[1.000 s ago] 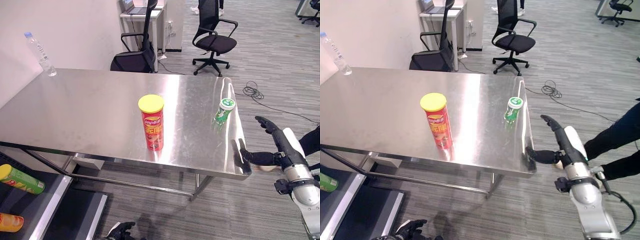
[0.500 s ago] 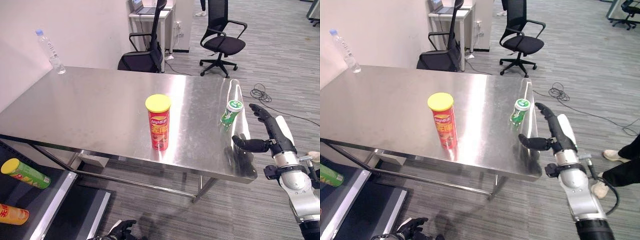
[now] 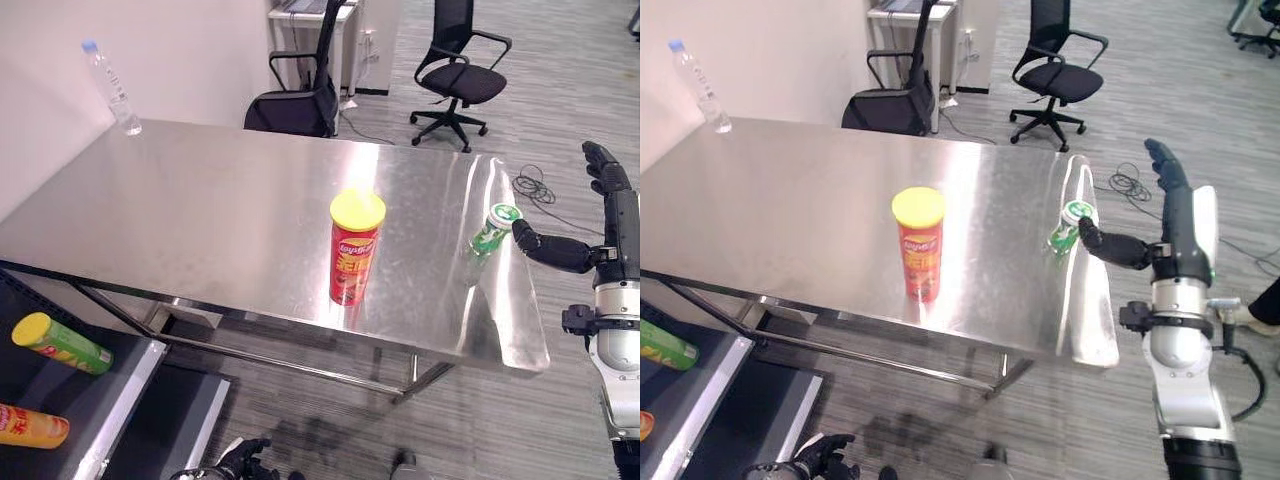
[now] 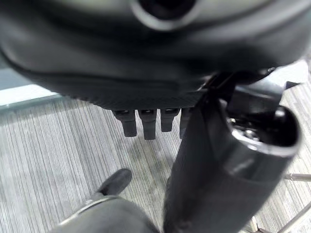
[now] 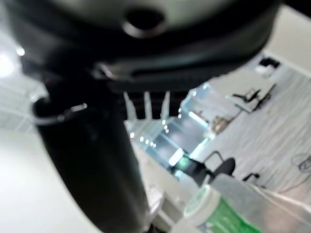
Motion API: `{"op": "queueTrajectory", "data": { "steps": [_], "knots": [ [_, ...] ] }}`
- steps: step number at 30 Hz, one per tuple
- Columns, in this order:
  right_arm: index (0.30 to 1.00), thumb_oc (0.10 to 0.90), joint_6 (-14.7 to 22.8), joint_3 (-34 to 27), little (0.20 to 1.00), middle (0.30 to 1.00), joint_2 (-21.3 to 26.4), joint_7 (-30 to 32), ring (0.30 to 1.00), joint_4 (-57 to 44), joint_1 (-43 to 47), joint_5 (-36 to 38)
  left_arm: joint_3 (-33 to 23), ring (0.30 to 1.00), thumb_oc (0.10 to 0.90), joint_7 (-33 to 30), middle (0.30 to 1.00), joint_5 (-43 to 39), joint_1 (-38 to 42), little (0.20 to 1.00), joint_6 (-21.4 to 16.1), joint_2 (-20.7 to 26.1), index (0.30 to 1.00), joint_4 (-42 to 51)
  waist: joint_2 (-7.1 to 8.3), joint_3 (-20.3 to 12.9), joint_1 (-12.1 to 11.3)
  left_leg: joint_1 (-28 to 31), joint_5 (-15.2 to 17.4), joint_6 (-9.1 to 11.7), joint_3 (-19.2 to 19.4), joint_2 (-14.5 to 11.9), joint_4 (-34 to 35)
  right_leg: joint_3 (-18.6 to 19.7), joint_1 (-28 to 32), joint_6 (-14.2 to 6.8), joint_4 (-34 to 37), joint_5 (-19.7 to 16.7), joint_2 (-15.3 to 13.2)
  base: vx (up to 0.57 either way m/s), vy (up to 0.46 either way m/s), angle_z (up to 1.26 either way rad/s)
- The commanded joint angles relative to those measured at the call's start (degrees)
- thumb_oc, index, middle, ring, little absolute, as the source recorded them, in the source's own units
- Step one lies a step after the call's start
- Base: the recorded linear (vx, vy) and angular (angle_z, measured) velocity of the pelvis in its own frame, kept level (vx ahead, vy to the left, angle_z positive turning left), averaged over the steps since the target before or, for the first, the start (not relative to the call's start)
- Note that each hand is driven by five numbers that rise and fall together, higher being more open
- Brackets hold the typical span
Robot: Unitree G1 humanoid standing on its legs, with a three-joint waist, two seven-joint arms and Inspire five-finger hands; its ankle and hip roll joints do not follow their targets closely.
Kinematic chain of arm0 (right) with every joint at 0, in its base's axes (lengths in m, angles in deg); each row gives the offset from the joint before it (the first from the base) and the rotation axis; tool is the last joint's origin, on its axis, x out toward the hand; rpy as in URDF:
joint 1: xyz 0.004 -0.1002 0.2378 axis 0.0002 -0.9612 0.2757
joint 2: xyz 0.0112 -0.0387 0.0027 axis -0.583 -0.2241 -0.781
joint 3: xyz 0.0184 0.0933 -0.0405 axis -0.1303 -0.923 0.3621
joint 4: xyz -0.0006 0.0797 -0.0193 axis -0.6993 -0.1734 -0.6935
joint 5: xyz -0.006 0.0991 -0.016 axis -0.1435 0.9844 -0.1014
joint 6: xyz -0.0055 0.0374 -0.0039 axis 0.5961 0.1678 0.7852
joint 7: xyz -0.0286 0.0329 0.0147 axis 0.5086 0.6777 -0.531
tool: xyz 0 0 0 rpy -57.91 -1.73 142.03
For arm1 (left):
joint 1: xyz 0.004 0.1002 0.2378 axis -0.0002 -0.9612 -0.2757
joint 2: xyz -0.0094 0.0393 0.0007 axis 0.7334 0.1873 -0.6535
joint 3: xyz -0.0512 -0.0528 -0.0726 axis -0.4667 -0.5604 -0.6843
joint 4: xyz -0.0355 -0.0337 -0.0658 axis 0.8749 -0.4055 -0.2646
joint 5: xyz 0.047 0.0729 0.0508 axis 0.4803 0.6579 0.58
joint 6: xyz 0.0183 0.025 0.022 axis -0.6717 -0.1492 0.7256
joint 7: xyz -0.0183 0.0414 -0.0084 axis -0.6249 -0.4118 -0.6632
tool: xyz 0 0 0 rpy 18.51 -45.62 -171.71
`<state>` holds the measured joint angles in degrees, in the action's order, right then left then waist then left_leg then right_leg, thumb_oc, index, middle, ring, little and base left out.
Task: Put the goods on the table back onto the shelves and tidy them up.
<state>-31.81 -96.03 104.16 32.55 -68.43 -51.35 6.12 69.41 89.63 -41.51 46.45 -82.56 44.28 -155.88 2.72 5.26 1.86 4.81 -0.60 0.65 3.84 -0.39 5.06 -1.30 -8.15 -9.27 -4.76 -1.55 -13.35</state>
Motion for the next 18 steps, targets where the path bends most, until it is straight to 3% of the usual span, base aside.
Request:
{"op": "queueTrajectory", "data": {
  "steps": [1,5,8,18],
  "knots": [
    [0.9,0.8,4.01,-4.97,0.9,0.9,5.62,0.01,0.9,-4.89,5.61,3.26,3.79,0.9,0.8,-0.04,0.9,4.52,-0.79,0.9,-1.23,-3.1,0.9,-0.81,0.3,-2.61,-2.61,1.84,3.79,3.0,-0.38,-5.29,-0.06,-2.85,4.95,-0.1,2.86,-0.53,3.41,0.05,-0.177,0.48],
    [0.9,0.8,5.1,-6.69,0.9,0.9,5.09,-1.46,0.9,-6.35,2.5,5.82,4.98,0.9,0.8,0.21,0.9,5.63,-0.84,0.9,-1.06,-3.44,0.9,-0.45,0.16,-2.9,-2.29,1.53,2.81,4.35,-2.13,-7.7,-0.06,-5.27,7.45,0.92,3.97,0.61,5.41,0.06,-0.173,0.28],
    [0.9,0.8,5.06,-8.34,0.9,0.9,4.21,-2.62,0.9,-8.26,-1.03,5.68,1.81,0.9,0.8,0.16,0.9,3.48,-1.97,0.9,-0.33,-4.39,0.9,-2.35,-0.53,-3.61,-2.33,1.12,1.98,5.61,-3.4,-9.35,-0.06,-7.29,9.91,1.75,5.85,1.56,6.91,0.07,-0.137,0.45],
    [0.9,0.8,6.82,-10.84,0.9,0.9,-1.19,-6.05,0.9,-14.08,-7.01,12.84,-1.45,0.9,0.8,-0.25,0.9,2.0,-3.54,0.9,-0.08,-5.46,0.9,-3.5,-1.22,-5.04,-1.73,1.0,1.87,6.83,-3.34,-9.71,-0.06,-8.5,12.32,2.24,8.43,1.42,7.08,0.02,-0.004,0.16]
  ]
}}
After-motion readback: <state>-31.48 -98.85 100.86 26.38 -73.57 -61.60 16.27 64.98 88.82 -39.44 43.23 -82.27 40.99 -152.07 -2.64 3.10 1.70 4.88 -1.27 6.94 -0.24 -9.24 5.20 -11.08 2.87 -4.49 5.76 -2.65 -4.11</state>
